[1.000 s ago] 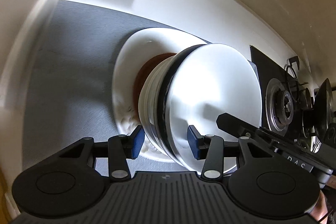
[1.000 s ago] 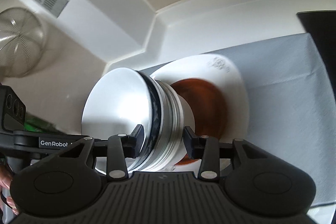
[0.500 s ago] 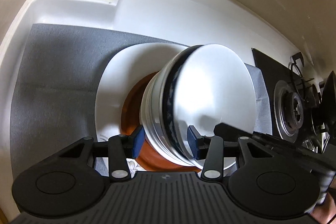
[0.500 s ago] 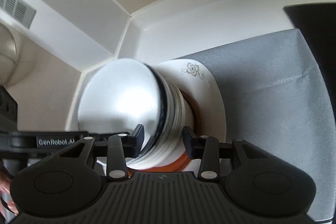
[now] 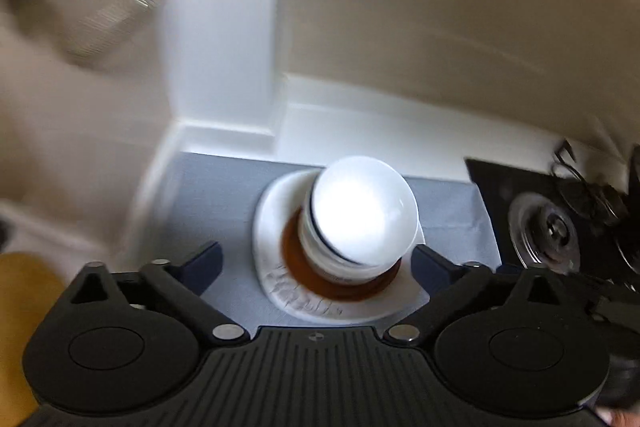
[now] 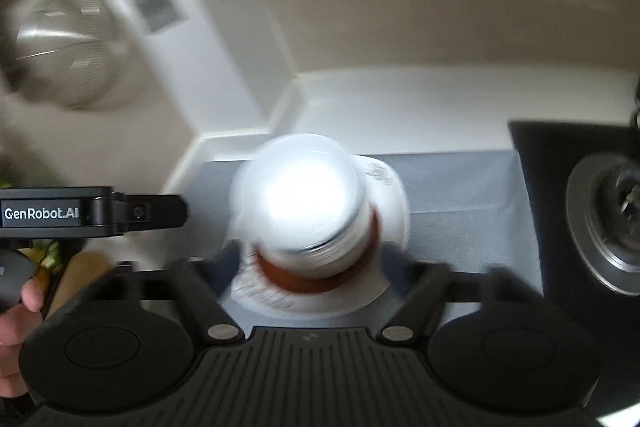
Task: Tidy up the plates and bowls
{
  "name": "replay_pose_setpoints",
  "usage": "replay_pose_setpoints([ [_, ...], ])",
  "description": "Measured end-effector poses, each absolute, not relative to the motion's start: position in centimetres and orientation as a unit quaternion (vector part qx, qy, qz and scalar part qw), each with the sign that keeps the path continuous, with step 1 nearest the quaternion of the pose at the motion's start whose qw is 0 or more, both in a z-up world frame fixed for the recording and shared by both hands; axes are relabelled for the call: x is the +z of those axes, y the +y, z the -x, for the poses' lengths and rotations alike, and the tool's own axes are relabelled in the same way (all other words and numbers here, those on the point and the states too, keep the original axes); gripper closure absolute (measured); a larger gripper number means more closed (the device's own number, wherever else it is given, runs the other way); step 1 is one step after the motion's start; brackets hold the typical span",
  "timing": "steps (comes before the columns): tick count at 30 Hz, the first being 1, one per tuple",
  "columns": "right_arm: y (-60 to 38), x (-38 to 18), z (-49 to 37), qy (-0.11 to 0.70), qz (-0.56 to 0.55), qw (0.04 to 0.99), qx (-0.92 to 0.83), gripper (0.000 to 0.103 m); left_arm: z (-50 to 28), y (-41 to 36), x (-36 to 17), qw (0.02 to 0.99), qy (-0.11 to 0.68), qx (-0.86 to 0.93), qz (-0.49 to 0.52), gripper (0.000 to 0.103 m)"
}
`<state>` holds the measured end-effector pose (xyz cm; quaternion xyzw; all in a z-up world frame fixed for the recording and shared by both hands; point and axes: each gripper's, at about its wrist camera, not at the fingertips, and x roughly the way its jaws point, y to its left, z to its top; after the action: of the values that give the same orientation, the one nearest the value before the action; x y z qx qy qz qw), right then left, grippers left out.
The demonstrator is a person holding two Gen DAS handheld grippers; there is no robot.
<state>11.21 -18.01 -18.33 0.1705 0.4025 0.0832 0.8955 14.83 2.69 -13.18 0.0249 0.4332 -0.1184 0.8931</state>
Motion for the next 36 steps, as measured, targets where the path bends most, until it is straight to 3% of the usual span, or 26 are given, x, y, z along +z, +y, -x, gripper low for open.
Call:
replay_pose_setpoints([
  [6,-18.7,-11.6,-4.4,0.388,-0.155,0.904,0.092,0.012,-7.0,0.2,-8.1,0.899,0.433,-0.056,-0.021,0.0],
  [11,-20.5,-8.5,0.5,0.39,-0.136,0.908,0.068,0.001,-2.4,-1.6,-5.6,0.892,0.448,-0.058,-0.017,0.0],
  [36,-23.9,-4.6,9.4,0.396,-0.11,0.909,0.066,0.0,8.0,-7.0,-1.1,0.904,0.42,0.01,-0.077,0.001],
])
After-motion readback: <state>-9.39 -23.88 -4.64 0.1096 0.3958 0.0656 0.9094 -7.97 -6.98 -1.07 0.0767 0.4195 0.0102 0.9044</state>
